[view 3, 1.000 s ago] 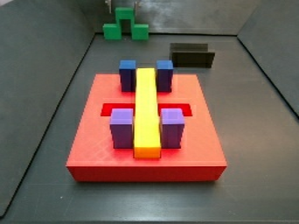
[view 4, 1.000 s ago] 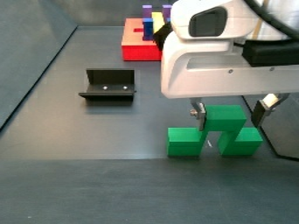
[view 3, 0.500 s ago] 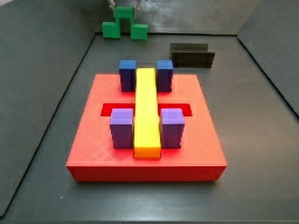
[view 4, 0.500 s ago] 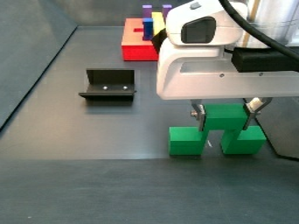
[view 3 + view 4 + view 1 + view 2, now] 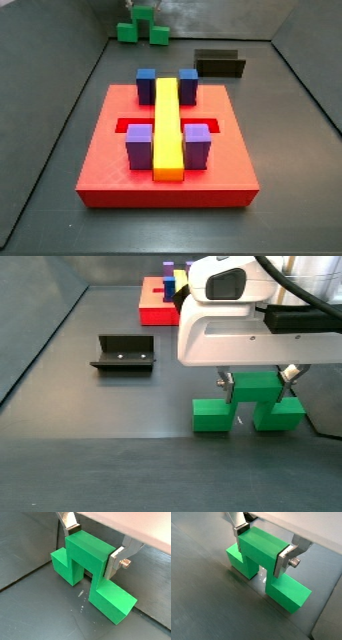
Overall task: Pick up the green object. Move up. Move to above the board. Insert the green object.
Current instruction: Pick up the green object, then move up.
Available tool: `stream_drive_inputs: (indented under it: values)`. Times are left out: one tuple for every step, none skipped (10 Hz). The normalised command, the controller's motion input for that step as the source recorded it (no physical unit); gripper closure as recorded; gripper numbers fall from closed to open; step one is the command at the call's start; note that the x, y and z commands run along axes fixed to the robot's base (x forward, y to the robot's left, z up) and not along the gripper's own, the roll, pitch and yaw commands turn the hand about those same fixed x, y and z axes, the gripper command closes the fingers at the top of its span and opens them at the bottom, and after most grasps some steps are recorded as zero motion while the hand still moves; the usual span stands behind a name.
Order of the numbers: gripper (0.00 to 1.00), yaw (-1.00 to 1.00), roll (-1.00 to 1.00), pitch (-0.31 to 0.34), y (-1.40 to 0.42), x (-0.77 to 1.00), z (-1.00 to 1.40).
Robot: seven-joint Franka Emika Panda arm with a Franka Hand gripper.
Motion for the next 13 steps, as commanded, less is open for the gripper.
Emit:
stream_drive_inputs:
  values:
    - [1.0,0.0,0.0,0.0,0.0,0.0,0.0]
    - [1.0,0.0,0.0,0.0,0.0,0.0,0.0]
    - [1.0,0.0,0.0,0.0,0.0,0.0,0.0]
    - [1.0,0.0,0.0,0.0,0.0,0.0,0.0]
    - [1.0,0.0,0.0,0.0,0.0,0.0,0.0]
    - [1.0,0.0,0.0,0.0,0.0,0.0,0.0]
    - [1.0,0.0,0.0,0.0,0.0,0.0,0.0]
    - [1.0,0.0,0.0,0.0,0.0,0.0,0.0]
    - [1.0,0.0,0.0,0.0,0.0,0.0,0.0]
    - [1.0,0.0,0.0,0.0,0.0,0.0,0.0]
    - [1.0,0.0,0.0,0.0,0.0,0.0,0.0]
    - [1.0,0.0,0.0,0.0,0.0,0.0,0.0]
    - [1.0,0.0,0.0,0.0,0.0,0.0,0.83]
